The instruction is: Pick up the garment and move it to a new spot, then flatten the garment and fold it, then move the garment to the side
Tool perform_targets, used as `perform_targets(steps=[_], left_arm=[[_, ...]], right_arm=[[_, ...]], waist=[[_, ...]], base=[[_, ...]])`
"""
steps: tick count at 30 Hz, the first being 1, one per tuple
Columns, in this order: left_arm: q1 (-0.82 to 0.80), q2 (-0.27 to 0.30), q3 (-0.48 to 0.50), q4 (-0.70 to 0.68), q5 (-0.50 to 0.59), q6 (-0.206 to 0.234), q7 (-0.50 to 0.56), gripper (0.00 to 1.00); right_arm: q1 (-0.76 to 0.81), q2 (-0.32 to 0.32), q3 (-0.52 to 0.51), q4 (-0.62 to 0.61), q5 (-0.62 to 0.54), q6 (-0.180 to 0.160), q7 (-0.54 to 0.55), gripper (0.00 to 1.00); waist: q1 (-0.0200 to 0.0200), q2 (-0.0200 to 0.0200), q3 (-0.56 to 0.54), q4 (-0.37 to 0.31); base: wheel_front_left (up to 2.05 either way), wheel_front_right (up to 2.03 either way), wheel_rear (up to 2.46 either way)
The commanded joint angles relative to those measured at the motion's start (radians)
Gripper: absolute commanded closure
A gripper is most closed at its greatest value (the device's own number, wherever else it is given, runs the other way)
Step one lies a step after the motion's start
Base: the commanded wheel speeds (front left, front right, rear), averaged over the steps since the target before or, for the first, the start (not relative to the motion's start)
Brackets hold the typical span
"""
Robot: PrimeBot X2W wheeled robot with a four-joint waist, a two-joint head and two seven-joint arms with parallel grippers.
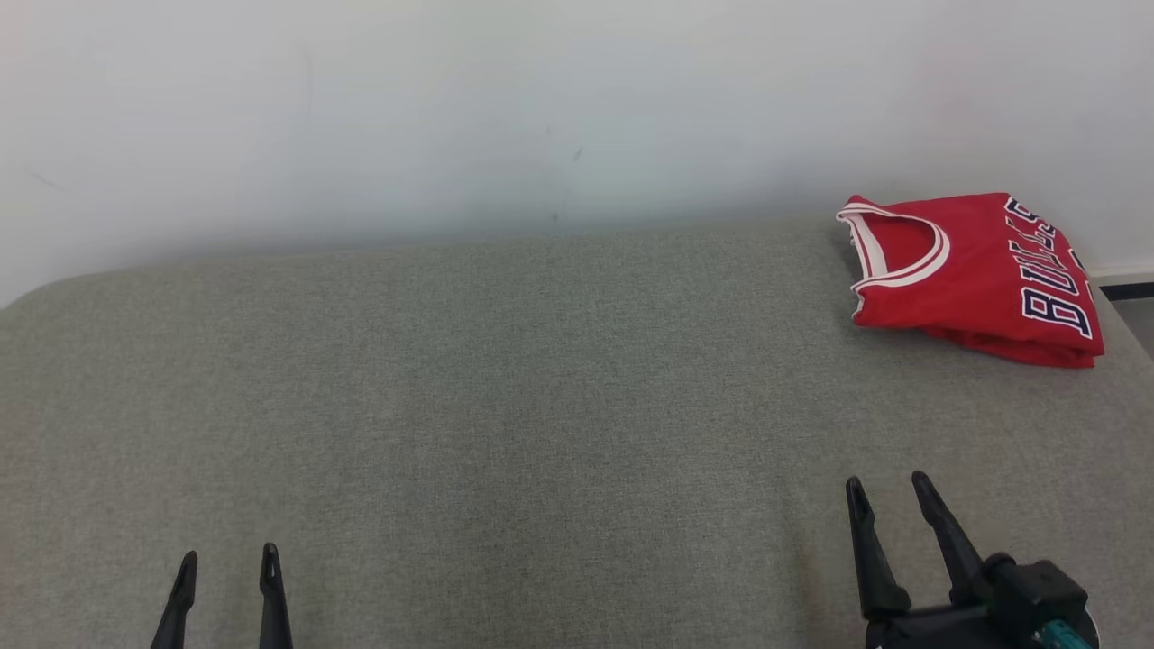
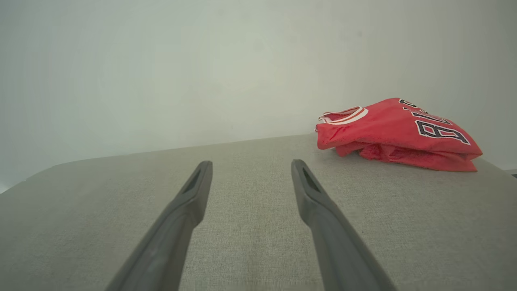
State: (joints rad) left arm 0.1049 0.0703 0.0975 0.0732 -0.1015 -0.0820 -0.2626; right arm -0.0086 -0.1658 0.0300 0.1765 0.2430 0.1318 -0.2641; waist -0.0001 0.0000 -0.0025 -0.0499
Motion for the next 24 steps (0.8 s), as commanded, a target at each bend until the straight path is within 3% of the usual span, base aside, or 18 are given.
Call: perform_targets(steps=[1, 9, 24], left_arm=[[0.012, -0.003, 0.001, 0.005, -0.004, -0.003, -0.003, 0.0], [0.02, -0.005, 0.008, 0.039, 0.002, 0.002, -0.003, 0.0], [0.01, -0.003, 0.004, 0.086, 0.0, 0.012, -0.003, 0.0]], right_arm=[[0.025, 0.014, -0.005, -0.005, -0.007, -0.003, 0.0, 0.0], [0.078, 0.054, -0.02, -0.028, -0.03, -0.003, 0.0, 0.0], [0.064, 0.05, -0.006, -0.015, -0.047, -0.003, 0.0, 0.0]], waist=[[0.0001, 0.0, -0.006, 0.007], [0.0001, 0.0, -0.02, 0.007], [0.0001, 0.0, -0.038, 0.03]], base=[[0.0, 0.0, 0.0], [0.0, 0.0, 0.0], [0.0, 0.0, 0.0]])
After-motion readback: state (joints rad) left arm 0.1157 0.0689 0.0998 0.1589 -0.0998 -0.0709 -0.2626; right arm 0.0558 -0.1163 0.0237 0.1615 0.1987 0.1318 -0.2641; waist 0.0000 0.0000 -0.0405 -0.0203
